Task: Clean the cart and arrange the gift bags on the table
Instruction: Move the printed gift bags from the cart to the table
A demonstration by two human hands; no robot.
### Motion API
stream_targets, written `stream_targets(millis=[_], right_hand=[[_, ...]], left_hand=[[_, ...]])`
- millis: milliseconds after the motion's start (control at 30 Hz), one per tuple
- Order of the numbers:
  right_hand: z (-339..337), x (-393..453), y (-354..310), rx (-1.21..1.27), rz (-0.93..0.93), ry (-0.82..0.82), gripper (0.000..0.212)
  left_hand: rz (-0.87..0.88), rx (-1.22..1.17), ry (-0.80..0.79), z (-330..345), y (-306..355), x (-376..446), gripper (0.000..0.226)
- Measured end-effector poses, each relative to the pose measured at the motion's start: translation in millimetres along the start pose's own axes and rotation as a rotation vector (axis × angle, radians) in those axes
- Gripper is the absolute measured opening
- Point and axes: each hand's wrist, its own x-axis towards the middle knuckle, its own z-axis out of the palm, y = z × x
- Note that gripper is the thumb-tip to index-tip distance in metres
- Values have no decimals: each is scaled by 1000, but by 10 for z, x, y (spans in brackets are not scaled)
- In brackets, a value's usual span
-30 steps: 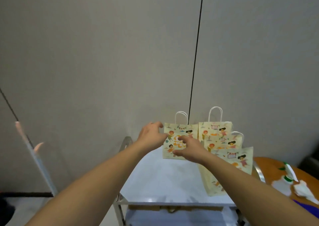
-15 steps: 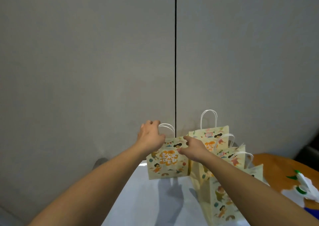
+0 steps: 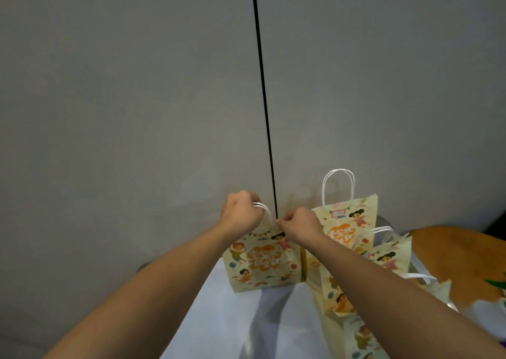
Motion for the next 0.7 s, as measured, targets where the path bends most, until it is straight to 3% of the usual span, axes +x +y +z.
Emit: stream_targets(millis=[200,400,700], right_hand=[[-51,14,-45,47,-2,27,24],[-18,-332,-125,357,125,-15,12],[163,-1180,-361,413,140,200,20]], left_hand=[[-5,-106,26,-132,-21,66,28],[123,-150,16,-323,-105,-129,26],[335,-165,79,-727,-245,-675,17]])
